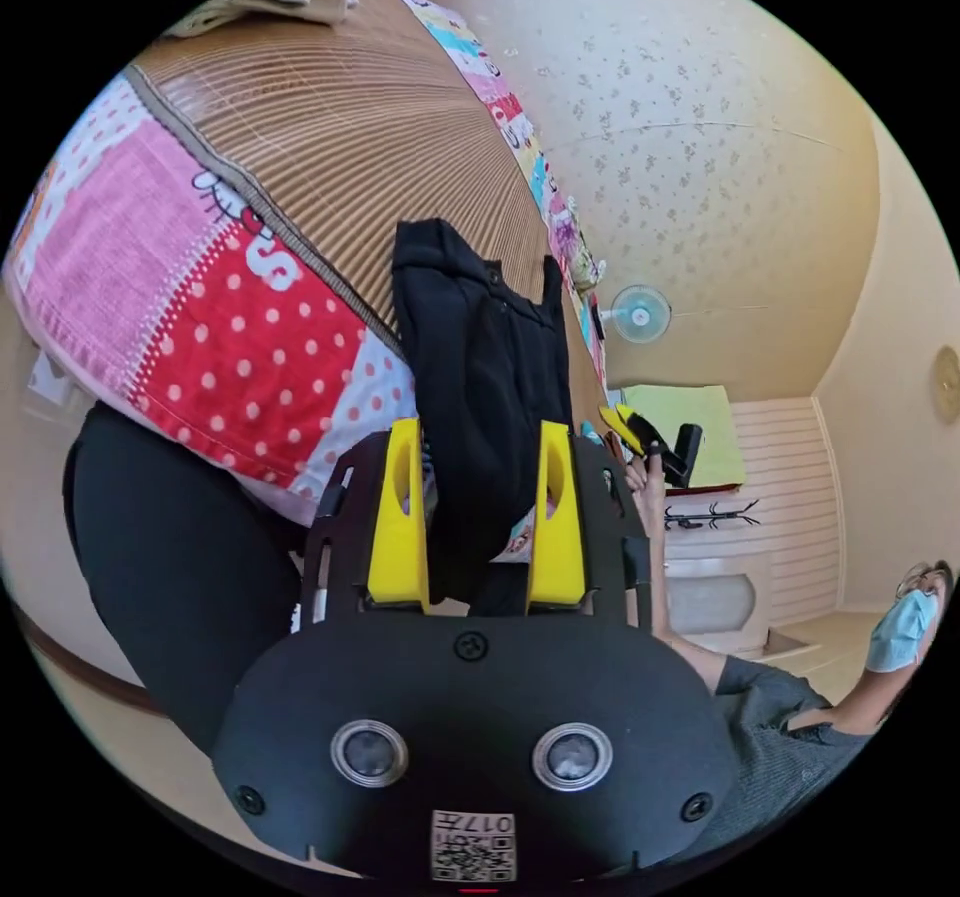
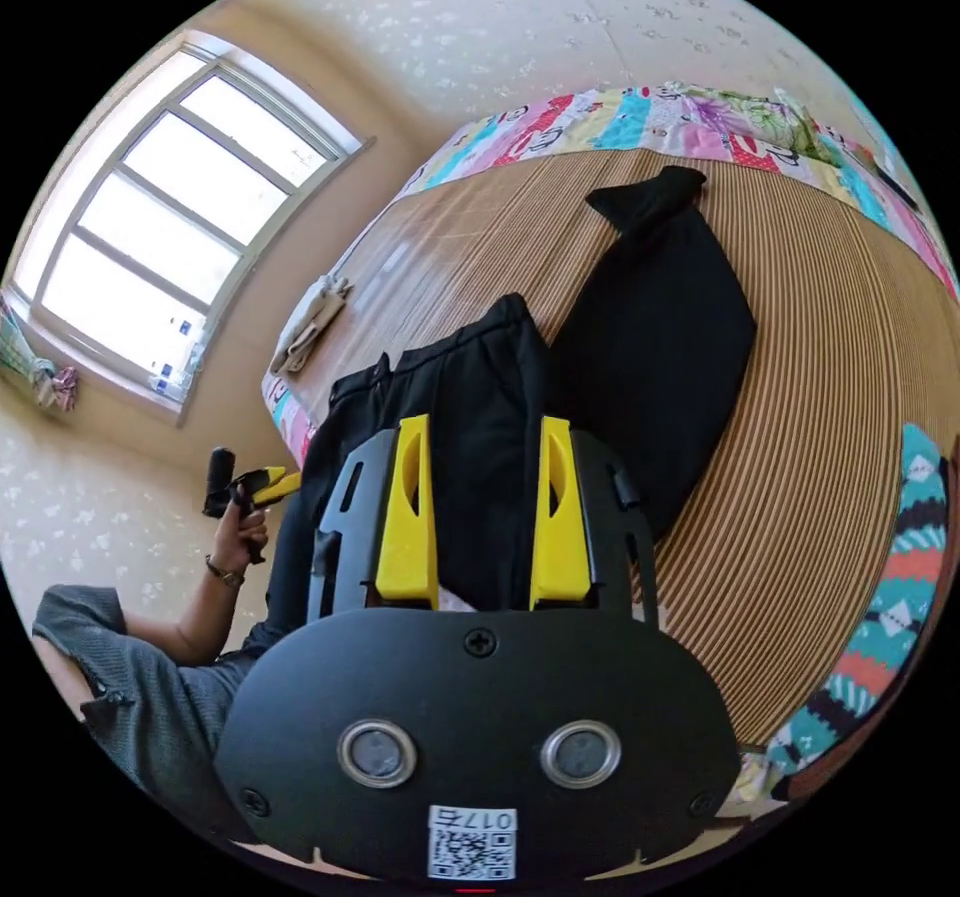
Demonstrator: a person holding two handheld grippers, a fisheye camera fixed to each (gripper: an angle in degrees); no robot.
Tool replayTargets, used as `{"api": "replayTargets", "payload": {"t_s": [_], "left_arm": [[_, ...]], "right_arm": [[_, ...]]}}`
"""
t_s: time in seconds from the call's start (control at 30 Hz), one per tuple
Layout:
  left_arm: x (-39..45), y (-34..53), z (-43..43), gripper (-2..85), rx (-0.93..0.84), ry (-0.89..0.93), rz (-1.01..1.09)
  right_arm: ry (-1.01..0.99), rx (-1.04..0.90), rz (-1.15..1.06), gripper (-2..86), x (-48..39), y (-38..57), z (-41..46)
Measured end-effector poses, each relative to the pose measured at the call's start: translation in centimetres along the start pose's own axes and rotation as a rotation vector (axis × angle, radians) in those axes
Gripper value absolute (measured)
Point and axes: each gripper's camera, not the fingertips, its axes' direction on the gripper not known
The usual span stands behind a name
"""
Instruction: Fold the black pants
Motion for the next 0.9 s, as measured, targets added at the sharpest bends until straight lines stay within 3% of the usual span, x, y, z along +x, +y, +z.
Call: {"api": "replayTargets", "payload": {"t_s": [0.17, 0.37, 0.5, 0.73, 0.9], "left_arm": [[0.4, -0.9, -0.9, 15.8, 0.096, -0.094, 0.024], [1.0, -0.8, 5.8, 7.2, -0.182, -0.054, 0.068], [8.1, 2.7, 4.2, 4.0, -0.164, 0.219, 0.288], [35.2, 10.1, -7.9, 3.8, 0.069, 0.26, 1.064], [46.9, 15.4, -18.4, 3.8, 0.332, 0.428, 1.343]], "right_arm": [[0.087, -0.215, 0.022, 16.8, -0.2, -3.0, 7.9], [0.142, -0.039, -0.041, 4.4, -7.6, 5.1, 2.6], [0.222, 0.353, -0.061, 3.0, -12.4, 15.3, -11.8], [0.463, 0.957, -0.191, 2.2, -22.3, 29.6, -38.3], [0.474, 1.389, -0.24, 2.0, -27.7, 40.1, -51.7]]}}
